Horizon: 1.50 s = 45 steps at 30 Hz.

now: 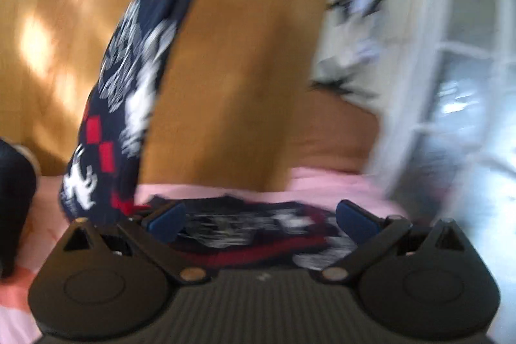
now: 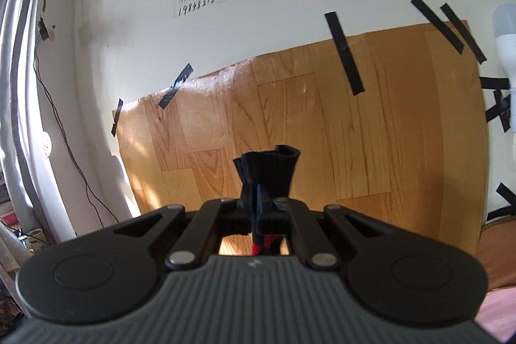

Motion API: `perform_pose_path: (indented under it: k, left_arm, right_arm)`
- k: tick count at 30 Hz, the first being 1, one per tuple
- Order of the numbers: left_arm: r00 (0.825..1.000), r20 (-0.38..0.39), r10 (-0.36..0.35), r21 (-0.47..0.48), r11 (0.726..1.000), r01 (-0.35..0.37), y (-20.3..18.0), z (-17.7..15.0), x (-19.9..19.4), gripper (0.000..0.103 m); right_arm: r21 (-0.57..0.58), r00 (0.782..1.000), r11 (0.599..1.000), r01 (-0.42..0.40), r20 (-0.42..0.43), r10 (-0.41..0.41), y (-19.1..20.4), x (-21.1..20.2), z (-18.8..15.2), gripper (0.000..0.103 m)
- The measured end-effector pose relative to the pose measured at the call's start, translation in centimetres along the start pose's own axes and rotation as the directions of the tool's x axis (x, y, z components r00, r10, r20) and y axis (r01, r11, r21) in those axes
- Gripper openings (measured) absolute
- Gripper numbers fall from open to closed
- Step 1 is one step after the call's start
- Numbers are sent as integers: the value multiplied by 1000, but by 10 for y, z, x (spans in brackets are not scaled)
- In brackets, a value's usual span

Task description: Fold small clothes

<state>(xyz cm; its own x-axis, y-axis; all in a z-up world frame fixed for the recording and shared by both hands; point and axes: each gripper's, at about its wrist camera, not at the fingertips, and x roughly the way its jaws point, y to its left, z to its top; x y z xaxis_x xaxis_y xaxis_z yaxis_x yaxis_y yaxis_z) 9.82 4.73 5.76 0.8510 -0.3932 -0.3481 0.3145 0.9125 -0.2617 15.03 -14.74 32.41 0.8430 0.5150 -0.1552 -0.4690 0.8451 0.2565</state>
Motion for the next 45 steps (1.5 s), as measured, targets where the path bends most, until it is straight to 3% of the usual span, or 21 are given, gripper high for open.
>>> perform_pose_path:
  k: [1,4,7,9,11,13,17,20,21,22,24,27,30,33,35,36,37,39,41,43,45]
  left_arm:
    - [996,-2,90,-9,996,-90,7,-2,15,102]
    - [945,24,326,-7,946,-325,26,-11,25,98]
    - [892,52,448,-55,893,-446,48,-26,15,103]
    - [871,10,492,-78,868,-490,63,-33,16,103]
    - [882,-93,463,-85,879,-470,74,-36,23,103]
    - [906,-140,399,-84,907,-413,71,-40,10,103]
    - [960,-219,172,-43,982,-185,55,-53,-37,103]
    - [965,-255,-63,-76,996,45,54,-68,-77,103]
    - [962,-250,-107,-83,993,89,57,-70,-86,103]
    - [964,-233,-125,-89,990,107,61,-71,-99,103]
    - [977,-193,-95,-110,991,75,70,-66,-118,103]
    - [990,-144,4,-182,983,-31,97,-51,-126,103]
    - [990,-117,75,-326,939,-109,126,-39,-125,103]
    - [990,-89,109,-411,902,-136,152,-26,-114,103]
    - [987,-86,136,-429,889,-160,158,-20,-107,103]
    - [985,-86,147,-433,885,-170,160,-16,-103,103]
    - [984,-87,155,-436,882,-178,162,-14,-100,103]
    - [983,-81,165,-430,884,-184,163,-7,-94,103]
    - [981,-62,182,-417,888,-192,165,1,-88,103]
    - [981,-48,187,-407,893,-191,164,6,-73,103]
    - [980,-79,181,-396,897,-197,163,7,-50,103]
  right_arm:
    - [-2,1000,1000,6,9,-6,-2,-8,8,5]
    - [14,998,999,48,40,-49,-29,-33,4,5]
    - [56,989,989,137,53,-140,-72,-58,-27,3]
    - [67,980,980,186,64,-190,-99,-70,-57,3]
    - [161,978,964,210,-13,-210,-134,-70,-96,3]
    - [223,959,935,275,-125,-253,-164,-61,-141,3]
    - [226,912,926,301,-353,-210,-190,-39,-210,5]
    - [172,881,947,273,-440,-174,-186,-23,-239,8]
    - [143,872,951,274,-454,-183,-185,-18,-244,13]
    - [123,864,950,287,-461,-201,-187,-12,-248,25]
    - [107,858,940,325,-451,-245,-193,-3,-253,41]
    - [94,852,938,333,-456,-257,-202,10,-254,41]
    - [43,836,944,326,-480,-267,-198,30,-264,43]
    - [-10,809,958,288,-532,-249,-191,50,-279,43]
    - [-28,807,959,281,-533,-252,-188,54,-282,38]
    - [-22,808,962,273,-537,-242,-187,53,-280,16]
    - [-1,812,962,272,-537,-230,-189,50,-274,8]
    - [41,835,963,268,-507,-211,-192,38,-258,5]
    - [89,890,961,262,-407,-205,-200,11,-226,5]
    - [149,924,949,279,-310,-223,-215,-15,-203,5]
    - [184,929,927,327,-240,-281,-234,-32,-193,5]
